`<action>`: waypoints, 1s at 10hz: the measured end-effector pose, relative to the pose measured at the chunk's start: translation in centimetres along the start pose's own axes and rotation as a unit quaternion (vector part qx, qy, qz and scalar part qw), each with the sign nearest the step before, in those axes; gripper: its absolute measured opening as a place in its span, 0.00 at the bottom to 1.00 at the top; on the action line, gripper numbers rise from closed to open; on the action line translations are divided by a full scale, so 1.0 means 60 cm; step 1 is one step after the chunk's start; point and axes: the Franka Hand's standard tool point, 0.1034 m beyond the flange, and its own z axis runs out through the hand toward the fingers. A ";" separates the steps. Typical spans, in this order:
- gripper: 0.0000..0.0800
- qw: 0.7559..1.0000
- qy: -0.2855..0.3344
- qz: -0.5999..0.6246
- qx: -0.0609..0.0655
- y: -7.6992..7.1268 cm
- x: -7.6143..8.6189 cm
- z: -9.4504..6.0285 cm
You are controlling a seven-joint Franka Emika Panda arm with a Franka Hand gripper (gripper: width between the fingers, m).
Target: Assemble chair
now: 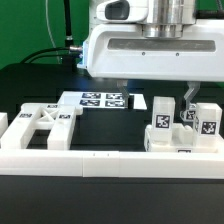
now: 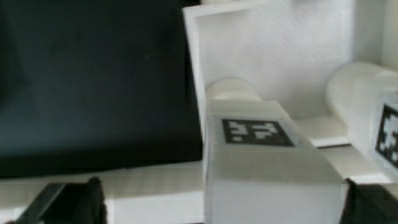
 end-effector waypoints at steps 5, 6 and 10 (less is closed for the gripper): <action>0.36 1.000 0.000 0.007 0.001 0.000 0.000 0.000; 0.36 1.000 0.000 0.006 0.001 0.000 0.000 0.000; 0.36 0.985 -0.001 0.174 0.006 -0.004 -0.001 0.001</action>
Offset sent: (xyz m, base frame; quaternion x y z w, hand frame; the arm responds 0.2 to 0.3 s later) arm 0.0000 0.0000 0.0000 0.0000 0.0000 0.0000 1.0000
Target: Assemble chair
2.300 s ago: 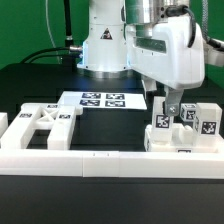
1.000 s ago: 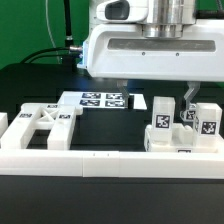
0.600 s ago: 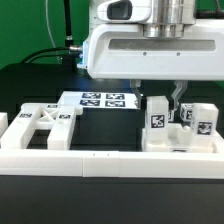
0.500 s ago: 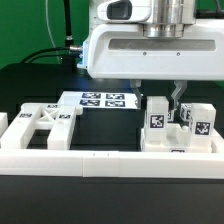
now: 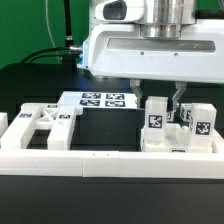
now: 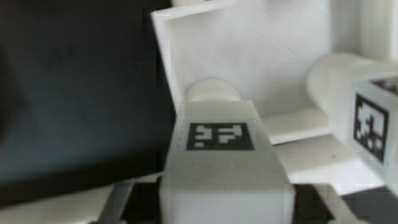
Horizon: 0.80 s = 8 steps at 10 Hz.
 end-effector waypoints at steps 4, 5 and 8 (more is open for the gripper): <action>0.36 0.971 -0.003 0.239 0.007 -0.014 -0.015 0.001; 0.36 0.970 -0.002 0.244 0.008 -0.013 -0.014 0.002; 0.36 0.928 -0.005 0.372 0.018 -0.014 -0.014 0.002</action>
Offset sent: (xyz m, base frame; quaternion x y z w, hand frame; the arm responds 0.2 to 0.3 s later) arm -0.0179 0.0075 0.0042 -0.0880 -0.0188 0.2935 0.9517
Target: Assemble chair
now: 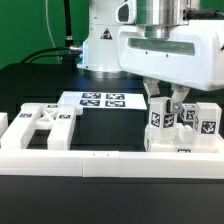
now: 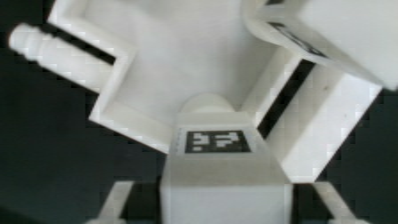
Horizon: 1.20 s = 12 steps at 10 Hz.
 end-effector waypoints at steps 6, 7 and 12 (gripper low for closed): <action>0.45 0.977 -0.019 0.212 0.029 -0.001 -0.002 0.002; 0.68 0.980 -0.019 0.194 0.029 -0.001 -0.002 0.002; 0.81 0.999 -0.011 0.029 0.026 -0.003 -0.003 0.007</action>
Offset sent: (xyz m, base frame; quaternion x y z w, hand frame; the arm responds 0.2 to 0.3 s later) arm -0.0050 -0.0005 -0.0011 0.0456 -0.0443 0.2470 0.9669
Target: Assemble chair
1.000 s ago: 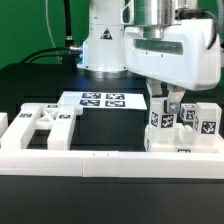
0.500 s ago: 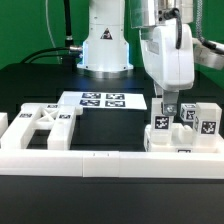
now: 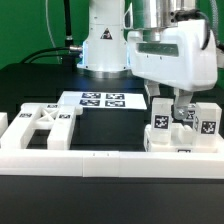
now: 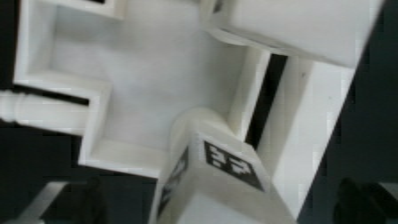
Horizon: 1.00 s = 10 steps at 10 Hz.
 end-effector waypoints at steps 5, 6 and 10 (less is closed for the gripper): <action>0.81 0.966 0.017 -0.258 -0.019 0.000 0.004 0.000; 0.81 0.958 0.019 -0.287 -0.021 -0.002 0.005 -0.001; 0.81 0.909 0.026 -0.414 -0.033 -0.004 0.008 -0.002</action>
Offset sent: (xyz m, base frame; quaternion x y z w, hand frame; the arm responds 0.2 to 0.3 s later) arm 0.0043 -0.0024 -0.0001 -0.0411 0.0313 -0.3179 0.9467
